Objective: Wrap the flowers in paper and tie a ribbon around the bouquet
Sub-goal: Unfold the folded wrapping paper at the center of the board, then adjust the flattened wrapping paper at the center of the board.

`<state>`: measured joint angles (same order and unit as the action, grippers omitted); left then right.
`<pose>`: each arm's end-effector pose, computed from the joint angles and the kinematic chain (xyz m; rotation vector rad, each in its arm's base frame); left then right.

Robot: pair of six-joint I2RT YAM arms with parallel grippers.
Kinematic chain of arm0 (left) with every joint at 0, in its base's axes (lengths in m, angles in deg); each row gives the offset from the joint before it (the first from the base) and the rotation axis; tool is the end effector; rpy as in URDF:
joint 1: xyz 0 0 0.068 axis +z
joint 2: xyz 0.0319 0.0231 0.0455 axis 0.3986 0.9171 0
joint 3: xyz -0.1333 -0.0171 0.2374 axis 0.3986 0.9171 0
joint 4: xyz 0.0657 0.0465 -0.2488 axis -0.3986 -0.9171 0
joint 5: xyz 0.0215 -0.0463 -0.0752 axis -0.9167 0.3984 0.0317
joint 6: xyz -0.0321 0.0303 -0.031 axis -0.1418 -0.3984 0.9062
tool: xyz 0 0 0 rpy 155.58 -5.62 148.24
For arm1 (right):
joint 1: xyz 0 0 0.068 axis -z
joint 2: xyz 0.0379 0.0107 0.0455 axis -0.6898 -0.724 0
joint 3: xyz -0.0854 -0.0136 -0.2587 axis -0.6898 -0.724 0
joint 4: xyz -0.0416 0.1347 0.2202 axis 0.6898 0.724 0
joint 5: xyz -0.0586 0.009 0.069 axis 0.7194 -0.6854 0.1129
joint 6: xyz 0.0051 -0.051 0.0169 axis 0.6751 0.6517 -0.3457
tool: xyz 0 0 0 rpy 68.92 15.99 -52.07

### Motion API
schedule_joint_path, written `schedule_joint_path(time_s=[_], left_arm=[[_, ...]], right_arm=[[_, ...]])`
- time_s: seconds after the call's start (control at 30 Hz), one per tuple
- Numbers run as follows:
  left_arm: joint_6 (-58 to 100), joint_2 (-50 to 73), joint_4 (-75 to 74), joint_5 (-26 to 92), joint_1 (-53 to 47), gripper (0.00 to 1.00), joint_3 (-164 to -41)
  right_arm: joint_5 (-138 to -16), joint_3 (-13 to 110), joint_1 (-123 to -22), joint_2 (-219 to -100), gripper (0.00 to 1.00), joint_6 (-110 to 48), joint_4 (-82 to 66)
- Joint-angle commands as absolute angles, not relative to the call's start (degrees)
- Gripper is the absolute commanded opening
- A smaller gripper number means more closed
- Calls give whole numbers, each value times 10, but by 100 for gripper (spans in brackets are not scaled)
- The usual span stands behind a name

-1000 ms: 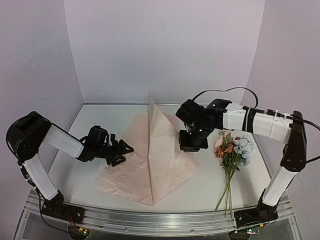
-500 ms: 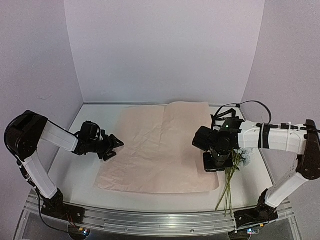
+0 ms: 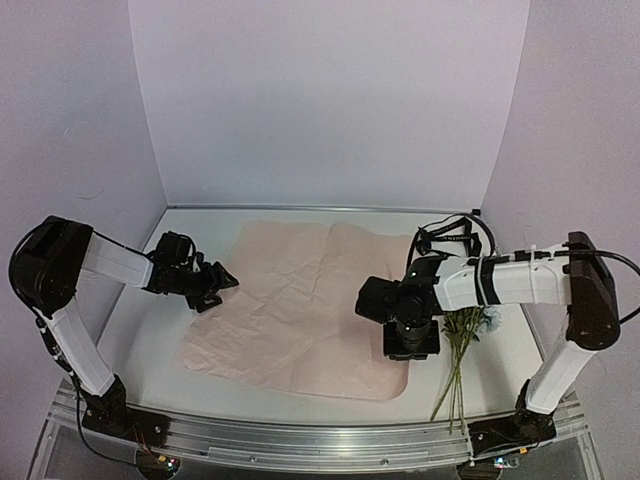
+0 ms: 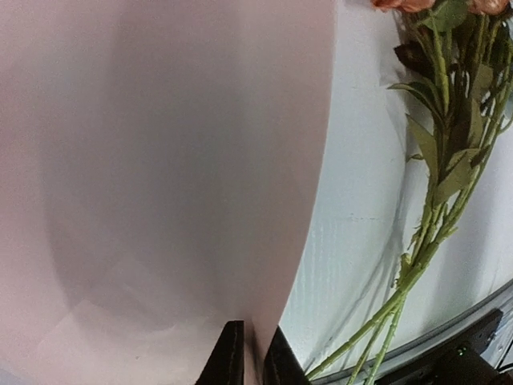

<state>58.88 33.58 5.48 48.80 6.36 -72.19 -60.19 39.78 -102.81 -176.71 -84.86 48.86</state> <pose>0.2965 -0.1065 0.1280 -0.5209 2.5229 -0.9995 0.1582 0.2540 0.1887 0.0454 2.9905 -0.1078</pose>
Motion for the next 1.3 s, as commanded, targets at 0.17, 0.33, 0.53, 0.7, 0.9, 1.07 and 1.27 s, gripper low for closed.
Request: schedule_joint_path(time_s=[0.17,0.33,0.53,0.7,0.9,1.07,1.27], left_arm=[[470,465,-85,500,77,73,-913],[416,501,-147,491,82,74,-1008],[373,519,-194,487,89,75,-1078],[366,487,-206,501,89,77,-1096],[409,401,-177,518,43,79,-1014],[473,358,-116,521,-54,78,-935],[558,355,-28,524,-141,77,-881]], right_arm=[[-739,526,-1100,-1863,28,-912,364],[-758,514,-1101,-1843,56,-886,347],[-796,483,-1062,-1765,84,-782,398],[-813,414,-965,-1704,95,-706,442],[-861,365,-876,-1715,98,-655,435],[-878,349,-831,-1742,98,-625,384],[-878,333,-787,-1775,98,-619,297]])
